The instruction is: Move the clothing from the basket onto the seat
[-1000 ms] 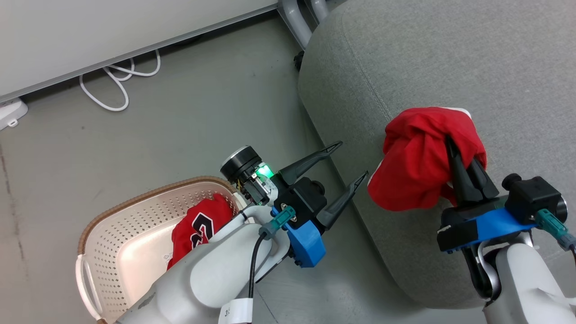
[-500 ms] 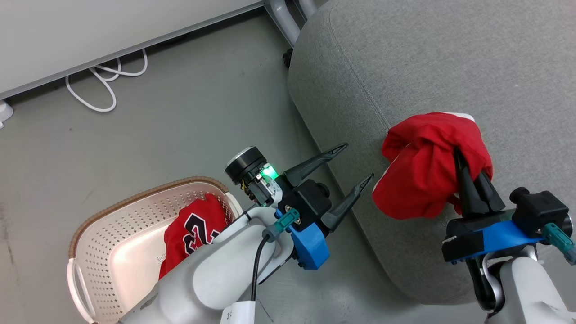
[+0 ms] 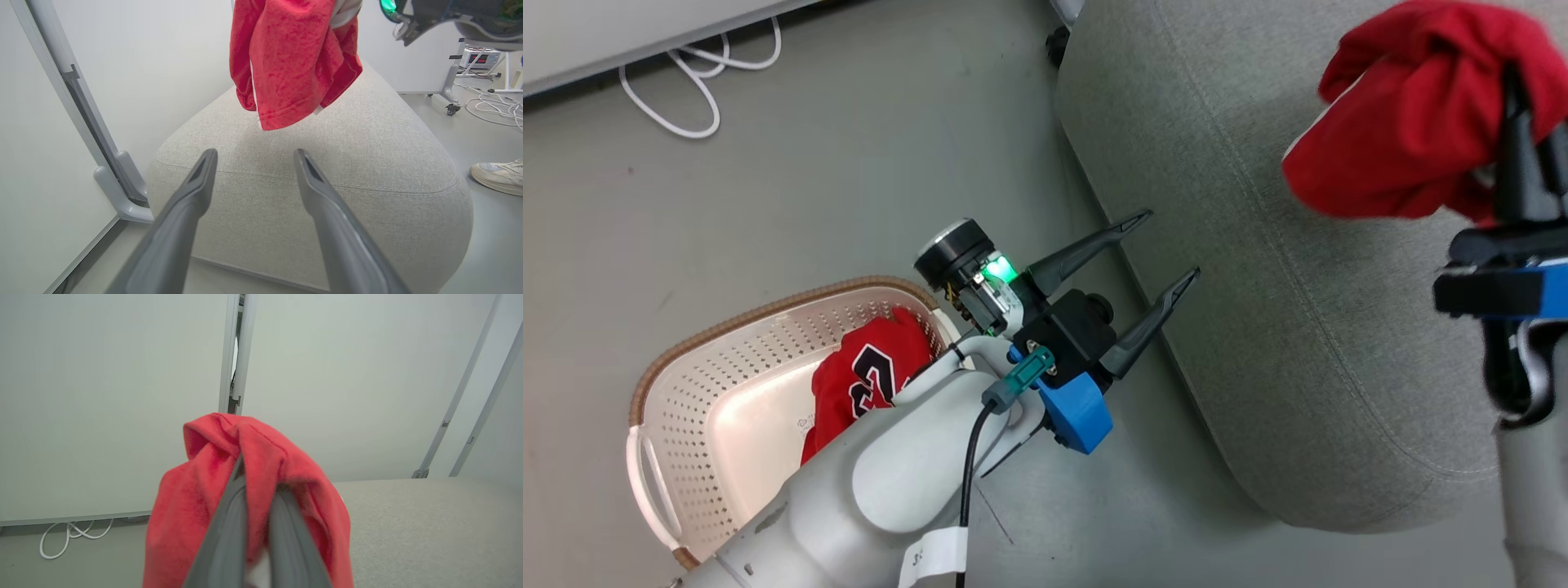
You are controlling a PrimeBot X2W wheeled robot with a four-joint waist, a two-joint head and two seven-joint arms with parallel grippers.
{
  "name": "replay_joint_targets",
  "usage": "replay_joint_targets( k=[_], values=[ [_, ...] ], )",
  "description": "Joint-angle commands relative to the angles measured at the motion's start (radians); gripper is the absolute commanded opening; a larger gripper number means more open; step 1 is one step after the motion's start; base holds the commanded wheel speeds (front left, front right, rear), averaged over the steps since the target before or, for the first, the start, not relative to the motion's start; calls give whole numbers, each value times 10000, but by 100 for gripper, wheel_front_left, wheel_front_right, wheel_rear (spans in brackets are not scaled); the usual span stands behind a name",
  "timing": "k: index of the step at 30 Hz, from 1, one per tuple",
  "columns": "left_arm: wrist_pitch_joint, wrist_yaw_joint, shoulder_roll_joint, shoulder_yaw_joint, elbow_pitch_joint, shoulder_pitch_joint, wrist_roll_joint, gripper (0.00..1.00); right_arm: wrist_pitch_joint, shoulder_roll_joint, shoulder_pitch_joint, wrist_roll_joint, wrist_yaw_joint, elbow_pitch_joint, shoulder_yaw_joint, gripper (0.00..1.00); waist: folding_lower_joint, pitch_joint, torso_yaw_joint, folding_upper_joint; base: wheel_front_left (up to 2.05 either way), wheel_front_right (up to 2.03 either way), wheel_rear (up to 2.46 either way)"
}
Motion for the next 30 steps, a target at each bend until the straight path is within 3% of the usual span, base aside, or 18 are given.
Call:
replay_joint_targets(
  k=[1,11,20,24,30],
  values=[
    [-27,58,132,85,-81,-279,90,100,-36,-281,-633,-116,1,-185,-295,0,0,512,200,0,0,0,0],
    [45,75,471,189,-436,-1283,451,100,-36,-1959,-3275,-234,1,-54,-2635,0,0,2136,783,0,0,0,0],
    [251,143,684,183,-928,-1924,692,100,-31,-3221,-4281,-187,1,1395,-3748,0,0,3322,1041,0,0,0,0],
    [367,145,841,183,-1144,-2128,770,100,-35,-3326,-4369,-371,1,2281,-3862,0,0,3752,1092,0,0,0,0],
    [444,203,997,143,-1304,-2173,771,100,-35,-2845,-3974,-468,1,3533,-4008,0,0,3981,1089,0,0,0,0]
  ],
)
